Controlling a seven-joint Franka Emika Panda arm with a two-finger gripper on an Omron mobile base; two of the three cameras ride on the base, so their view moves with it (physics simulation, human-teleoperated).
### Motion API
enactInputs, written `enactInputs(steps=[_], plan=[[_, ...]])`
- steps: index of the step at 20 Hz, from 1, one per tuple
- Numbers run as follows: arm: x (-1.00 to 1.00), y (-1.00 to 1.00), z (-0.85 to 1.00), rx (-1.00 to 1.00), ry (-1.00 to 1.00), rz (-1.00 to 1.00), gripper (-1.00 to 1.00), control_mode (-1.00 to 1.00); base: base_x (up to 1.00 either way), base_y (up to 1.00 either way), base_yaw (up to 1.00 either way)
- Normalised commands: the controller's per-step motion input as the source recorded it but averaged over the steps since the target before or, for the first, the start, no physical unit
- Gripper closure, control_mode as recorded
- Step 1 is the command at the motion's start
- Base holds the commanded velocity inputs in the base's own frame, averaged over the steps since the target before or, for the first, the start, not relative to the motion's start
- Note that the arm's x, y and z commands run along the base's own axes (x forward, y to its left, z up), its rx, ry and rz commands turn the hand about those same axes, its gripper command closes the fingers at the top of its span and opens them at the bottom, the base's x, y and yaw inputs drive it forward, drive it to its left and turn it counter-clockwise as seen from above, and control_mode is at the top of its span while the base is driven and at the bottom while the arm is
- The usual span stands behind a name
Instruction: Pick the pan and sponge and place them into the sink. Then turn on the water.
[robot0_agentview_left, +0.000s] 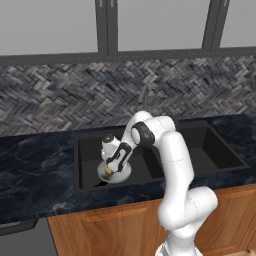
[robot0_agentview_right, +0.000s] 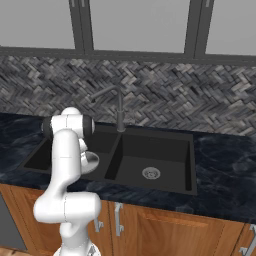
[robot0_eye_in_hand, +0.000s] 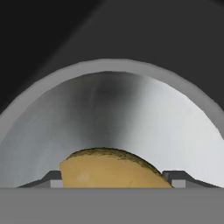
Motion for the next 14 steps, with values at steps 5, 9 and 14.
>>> enactInputs(steps=[5, 9, 14], plan=[[0.23, 0.00, -0.14, 0.00, 0.03, -0.01, 1.00, -1.00, 0.00, 0.00, 0.00], [0.23, 0.00, -0.18, 0.00, 0.04, -0.01, 1.00, -1.00, 0.00, 0.00, 0.00], [0.16, 0.01, -0.18, 0.00, 0.03, -0.01, -1.00, -1.00, 0.00, 0.00, 0.00]])
